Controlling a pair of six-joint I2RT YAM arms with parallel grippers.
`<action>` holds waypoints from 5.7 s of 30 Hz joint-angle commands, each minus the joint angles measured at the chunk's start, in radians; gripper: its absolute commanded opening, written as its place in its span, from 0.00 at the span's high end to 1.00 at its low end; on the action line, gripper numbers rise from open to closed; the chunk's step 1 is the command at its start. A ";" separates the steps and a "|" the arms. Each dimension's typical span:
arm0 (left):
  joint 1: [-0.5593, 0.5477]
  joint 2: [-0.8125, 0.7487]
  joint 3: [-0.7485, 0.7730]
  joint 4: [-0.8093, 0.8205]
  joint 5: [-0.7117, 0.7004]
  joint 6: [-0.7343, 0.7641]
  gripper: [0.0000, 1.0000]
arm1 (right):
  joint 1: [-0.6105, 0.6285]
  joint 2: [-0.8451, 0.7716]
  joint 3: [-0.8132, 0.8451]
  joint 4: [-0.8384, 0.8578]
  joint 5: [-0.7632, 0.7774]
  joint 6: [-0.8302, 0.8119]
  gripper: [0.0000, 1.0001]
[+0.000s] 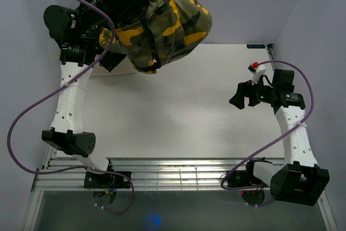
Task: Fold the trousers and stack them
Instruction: Move the trousers to the center of the board, then flatten the trousers out
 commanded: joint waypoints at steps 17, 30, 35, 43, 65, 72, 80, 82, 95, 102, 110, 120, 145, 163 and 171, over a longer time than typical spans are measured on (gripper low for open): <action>-0.454 0.061 -0.572 -0.431 -0.233 0.601 0.97 | -0.030 -0.010 0.058 0.015 -0.089 -0.040 0.10; -0.279 0.009 -0.455 -0.520 -0.177 0.499 0.02 | -0.015 0.061 0.139 0.020 -0.083 -0.031 0.10; -0.123 -0.121 -0.669 -0.634 -0.228 0.564 0.02 | 0.243 0.114 0.211 0.048 0.076 -0.066 0.09; -0.083 -0.166 -0.967 -0.702 -0.432 0.611 0.05 | 0.727 0.392 0.340 0.095 0.345 -0.112 0.06; -0.062 0.091 -0.989 -0.722 -0.672 0.571 0.14 | 0.921 0.687 0.386 0.219 0.921 -0.159 0.92; -0.043 0.098 -0.998 -0.738 -0.698 0.591 0.59 | 0.652 0.330 0.347 0.218 0.731 -0.114 0.92; 0.012 0.037 -1.035 -0.785 -0.732 0.635 1.00 | 0.078 -0.003 0.079 0.210 0.592 -0.236 0.92; 0.032 -0.005 -1.044 -0.799 -0.733 0.655 1.00 | -0.075 -0.045 -0.032 0.210 0.579 -0.282 0.92; 0.072 -0.119 -0.977 -0.856 -0.555 1.089 0.22 | -0.398 -0.080 -0.212 0.157 0.528 -0.483 0.92; 0.023 0.101 -0.895 -0.807 -0.617 1.253 0.17 | -0.410 -0.060 -0.175 0.157 0.554 -0.489 0.92; 0.103 0.157 -0.990 -0.810 -0.857 1.224 0.67 | -0.415 -0.027 -0.160 0.157 0.539 -0.506 0.92; 0.412 -0.279 -1.073 -1.030 -0.738 1.281 1.00 | -0.418 -0.089 -0.209 0.042 0.385 -0.600 0.92; 0.411 -0.229 -0.863 -1.087 -0.592 1.207 0.99 | -0.219 0.461 0.491 -0.141 -0.012 -0.318 0.06; 0.409 -0.258 -0.924 -1.060 -0.598 1.158 0.86 | -0.090 0.961 0.647 -0.173 -0.159 -0.049 0.26; 0.418 -0.352 -0.888 -1.119 -0.669 1.070 1.00 | -0.246 0.660 0.472 -0.137 -0.348 -0.156 0.92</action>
